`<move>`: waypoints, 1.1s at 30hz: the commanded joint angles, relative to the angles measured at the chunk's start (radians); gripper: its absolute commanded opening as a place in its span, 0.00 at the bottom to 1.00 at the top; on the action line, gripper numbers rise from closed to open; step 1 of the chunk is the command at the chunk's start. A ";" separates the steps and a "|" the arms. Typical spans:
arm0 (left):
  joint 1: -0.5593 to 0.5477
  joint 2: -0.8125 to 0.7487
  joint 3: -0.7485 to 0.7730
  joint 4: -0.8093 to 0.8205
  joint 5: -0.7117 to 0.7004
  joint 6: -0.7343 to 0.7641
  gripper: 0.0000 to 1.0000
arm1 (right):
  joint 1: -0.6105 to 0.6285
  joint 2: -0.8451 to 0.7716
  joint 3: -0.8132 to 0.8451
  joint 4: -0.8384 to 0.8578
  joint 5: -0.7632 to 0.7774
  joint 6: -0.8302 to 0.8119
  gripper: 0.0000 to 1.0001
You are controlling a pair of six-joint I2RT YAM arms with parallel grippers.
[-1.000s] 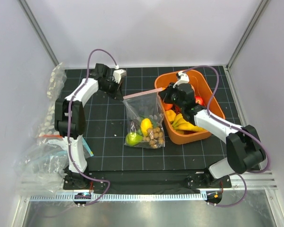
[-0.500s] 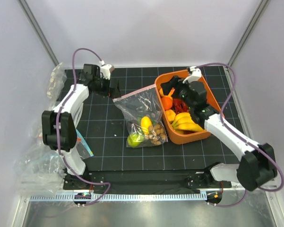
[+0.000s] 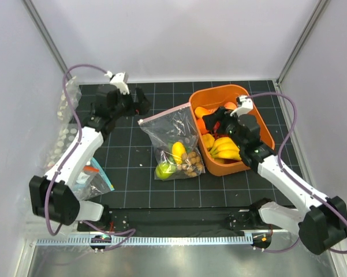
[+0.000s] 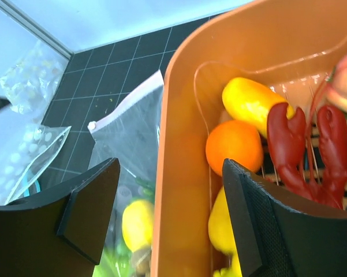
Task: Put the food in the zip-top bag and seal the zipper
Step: Reset both arms
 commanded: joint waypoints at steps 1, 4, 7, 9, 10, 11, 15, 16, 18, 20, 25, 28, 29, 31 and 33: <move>0.010 -0.112 -0.164 0.073 -0.229 -0.398 1.00 | 0.000 -0.145 -0.048 0.026 0.048 0.028 0.79; 0.003 -0.190 -0.264 0.034 -0.234 -0.567 1.00 | 0.000 -0.210 -0.081 -0.020 0.120 0.028 0.82; -0.029 -0.295 -0.364 0.038 -0.286 -0.663 1.00 | 0.000 -0.279 -0.084 -0.118 0.189 0.034 0.82; -0.043 -0.363 -0.484 0.095 -0.325 -0.657 1.00 | -0.002 -0.331 -0.100 -0.183 0.238 0.055 0.82; -0.048 -0.441 -0.524 0.112 -0.343 -0.658 1.00 | 0.000 -0.348 -0.111 -0.195 0.259 0.066 0.82; -0.048 -0.483 -0.606 0.122 -0.374 -0.650 1.00 | 0.000 -0.371 -0.126 -0.203 0.279 0.092 0.82; -0.050 -0.740 -0.766 0.279 -0.316 -0.684 1.00 | 0.000 -0.468 -0.170 -0.214 0.353 0.124 0.83; -0.051 -0.786 -0.794 0.315 -0.299 -0.636 1.00 | 0.000 -0.477 -0.170 -0.220 0.370 0.126 0.83; -0.051 -0.909 -0.832 0.317 -0.312 -0.598 1.00 | 0.000 -0.496 -0.165 -0.250 0.406 0.137 0.87; -0.051 -0.980 -0.828 0.238 -0.366 -0.522 1.00 | 0.000 -0.519 -0.157 -0.278 0.460 0.144 0.88; -0.051 -1.069 -0.807 0.076 -0.400 -0.451 1.00 | -0.002 -0.603 -0.191 -0.295 0.577 0.207 0.93; -0.051 -1.158 -0.855 0.136 -0.426 -0.462 1.00 | 0.000 -0.637 -0.242 -0.295 0.675 0.265 0.97; -0.051 -1.181 -0.887 0.153 -0.447 -0.462 1.00 | 0.000 -0.650 -0.252 -0.286 0.686 0.290 0.97; -0.051 -1.228 -0.923 0.168 -0.475 -0.485 1.00 | 0.000 -0.651 -0.262 -0.281 0.706 0.295 0.97; -0.051 -1.245 -0.950 0.196 -0.480 -0.486 1.00 | -0.002 -0.638 -0.245 -0.303 0.715 0.295 0.97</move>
